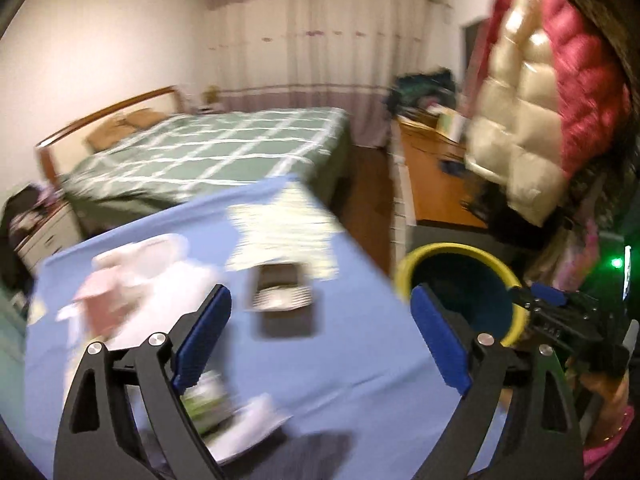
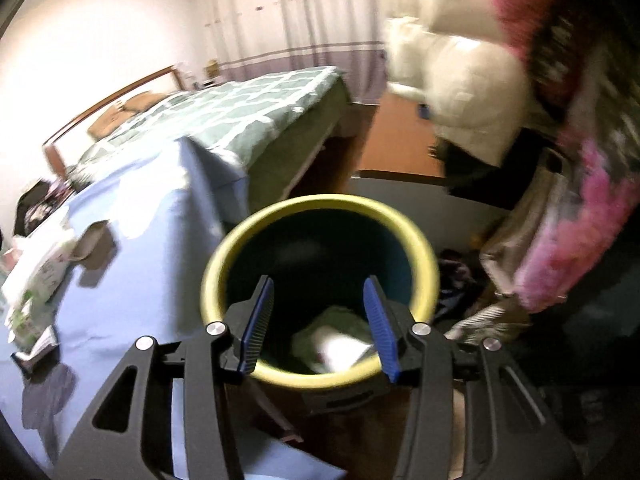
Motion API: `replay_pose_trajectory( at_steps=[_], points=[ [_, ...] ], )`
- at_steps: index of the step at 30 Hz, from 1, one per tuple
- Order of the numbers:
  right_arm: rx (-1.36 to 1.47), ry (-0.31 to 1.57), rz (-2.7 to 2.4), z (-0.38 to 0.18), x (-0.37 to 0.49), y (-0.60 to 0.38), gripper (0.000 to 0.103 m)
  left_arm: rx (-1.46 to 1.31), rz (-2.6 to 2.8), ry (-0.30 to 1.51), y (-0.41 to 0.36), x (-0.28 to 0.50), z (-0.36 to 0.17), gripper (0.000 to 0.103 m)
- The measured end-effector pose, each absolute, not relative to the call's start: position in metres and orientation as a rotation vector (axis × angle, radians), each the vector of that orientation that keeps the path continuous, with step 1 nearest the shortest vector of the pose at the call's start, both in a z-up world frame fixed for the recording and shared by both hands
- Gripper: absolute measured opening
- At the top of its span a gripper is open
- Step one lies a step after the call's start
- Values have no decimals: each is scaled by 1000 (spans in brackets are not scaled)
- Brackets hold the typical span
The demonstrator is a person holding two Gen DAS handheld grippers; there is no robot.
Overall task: Collect trash
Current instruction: 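Grasp the white foam fruit net with the right gripper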
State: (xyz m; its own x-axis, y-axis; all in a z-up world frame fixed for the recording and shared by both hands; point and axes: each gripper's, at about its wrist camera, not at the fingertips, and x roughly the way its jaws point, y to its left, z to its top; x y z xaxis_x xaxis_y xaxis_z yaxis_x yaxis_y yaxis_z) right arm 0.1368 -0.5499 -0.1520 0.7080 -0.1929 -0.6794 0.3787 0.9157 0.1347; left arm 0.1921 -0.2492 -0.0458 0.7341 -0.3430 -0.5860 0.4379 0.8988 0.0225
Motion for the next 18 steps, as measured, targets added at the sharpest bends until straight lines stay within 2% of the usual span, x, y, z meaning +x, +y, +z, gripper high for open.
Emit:
replay_pose_trajectory(
  at_steps=[11, 18],
  points=[
    [124, 729, 39, -125, 205, -372, 46, 26, -32, 551, -51, 167, -40, 92],
    [132, 719, 158, -105, 245, -290, 54, -36, 20, 551, 14, 158, -54, 92]
  ],
)
